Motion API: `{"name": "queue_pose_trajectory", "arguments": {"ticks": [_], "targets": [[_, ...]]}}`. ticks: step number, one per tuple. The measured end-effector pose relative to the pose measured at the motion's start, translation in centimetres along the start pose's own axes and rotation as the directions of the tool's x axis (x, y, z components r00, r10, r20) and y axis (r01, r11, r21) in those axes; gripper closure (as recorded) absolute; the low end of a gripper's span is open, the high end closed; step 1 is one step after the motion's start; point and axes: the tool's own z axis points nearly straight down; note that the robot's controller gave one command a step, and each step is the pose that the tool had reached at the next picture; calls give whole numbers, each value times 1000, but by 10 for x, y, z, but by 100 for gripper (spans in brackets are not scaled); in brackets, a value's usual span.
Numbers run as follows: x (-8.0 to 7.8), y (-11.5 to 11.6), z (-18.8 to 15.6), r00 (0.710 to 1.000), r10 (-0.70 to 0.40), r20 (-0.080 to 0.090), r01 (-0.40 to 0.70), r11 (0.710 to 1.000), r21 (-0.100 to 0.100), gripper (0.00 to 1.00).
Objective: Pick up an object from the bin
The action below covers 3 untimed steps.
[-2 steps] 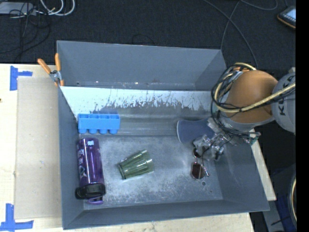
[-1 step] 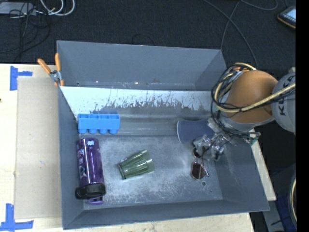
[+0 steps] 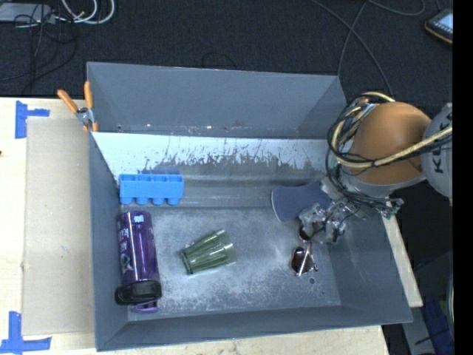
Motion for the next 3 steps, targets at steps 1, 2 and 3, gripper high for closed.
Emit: {"name": "queue_pose_trajectory", "arguments": {"ticks": [1, 2, 3], "targets": [[-1, 0, -18, 1000, 2, 2, -2, 1000, 2, 100], [-2, 0, -29, 1000, 3, 3, -3, 1000, 2, 100], [-2, 0, -37, 1000, 5, 4, -5, 1000, 3, 100]]}}
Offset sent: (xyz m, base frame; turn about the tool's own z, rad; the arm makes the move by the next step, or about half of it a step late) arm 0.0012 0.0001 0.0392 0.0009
